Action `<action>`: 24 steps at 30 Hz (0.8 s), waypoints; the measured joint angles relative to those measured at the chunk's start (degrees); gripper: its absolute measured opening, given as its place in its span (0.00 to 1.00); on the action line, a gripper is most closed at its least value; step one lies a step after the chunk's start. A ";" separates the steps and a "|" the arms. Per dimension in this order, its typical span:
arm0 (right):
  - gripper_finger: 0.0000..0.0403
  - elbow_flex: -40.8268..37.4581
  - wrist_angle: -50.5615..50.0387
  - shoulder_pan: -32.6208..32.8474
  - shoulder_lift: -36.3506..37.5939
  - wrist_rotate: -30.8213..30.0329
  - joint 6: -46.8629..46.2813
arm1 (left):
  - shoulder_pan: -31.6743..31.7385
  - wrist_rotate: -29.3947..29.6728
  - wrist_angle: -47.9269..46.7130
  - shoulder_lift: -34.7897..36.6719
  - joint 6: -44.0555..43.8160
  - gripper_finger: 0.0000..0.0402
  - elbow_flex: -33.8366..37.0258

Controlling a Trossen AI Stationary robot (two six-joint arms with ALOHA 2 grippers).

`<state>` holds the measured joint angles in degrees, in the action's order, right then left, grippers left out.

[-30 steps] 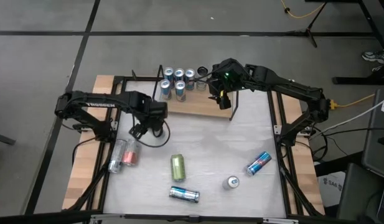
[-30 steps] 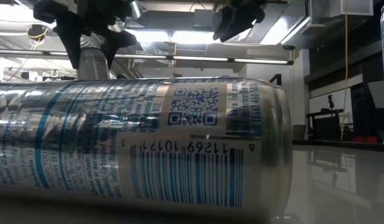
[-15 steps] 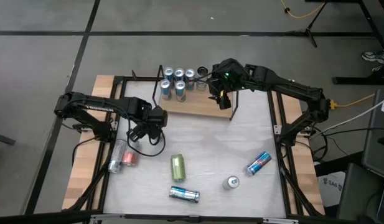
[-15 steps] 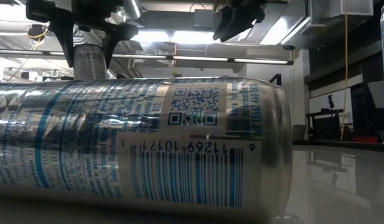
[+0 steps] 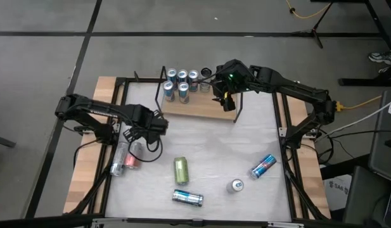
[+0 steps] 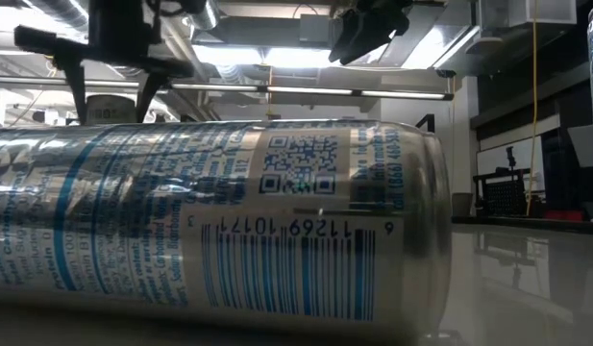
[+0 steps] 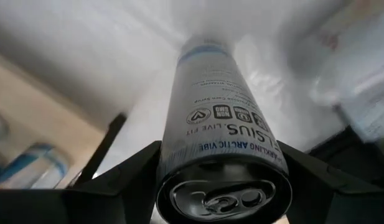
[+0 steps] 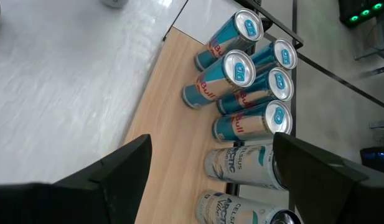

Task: Place canned beverage on shelf
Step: Put the white blue soda can on the shelf

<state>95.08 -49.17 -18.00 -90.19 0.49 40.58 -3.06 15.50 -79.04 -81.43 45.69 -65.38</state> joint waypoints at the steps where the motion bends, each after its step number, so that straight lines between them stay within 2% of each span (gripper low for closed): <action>1: 0.80 0.01 -0.01 0.00 0.00 0.01 0.00 | -0.09 1.40 -0.05 0.10 0.03 0.64 0.63; 4: 0.80 0.01 -0.02 0.02 0.00 -0.02 0.00 | -0.26 4.71 -0.34 -0.02 -0.25 0.64 1.31; 24: 0.80 0.01 -0.04 0.00 0.00 -0.02 0.00 | -0.36 4.21 3.48 0.03 -0.64 0.67 1.31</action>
<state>95.09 -49.21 -18.00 -90.19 0.47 40.58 -3.42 19.71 -75.56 -81.40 45.06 -64.07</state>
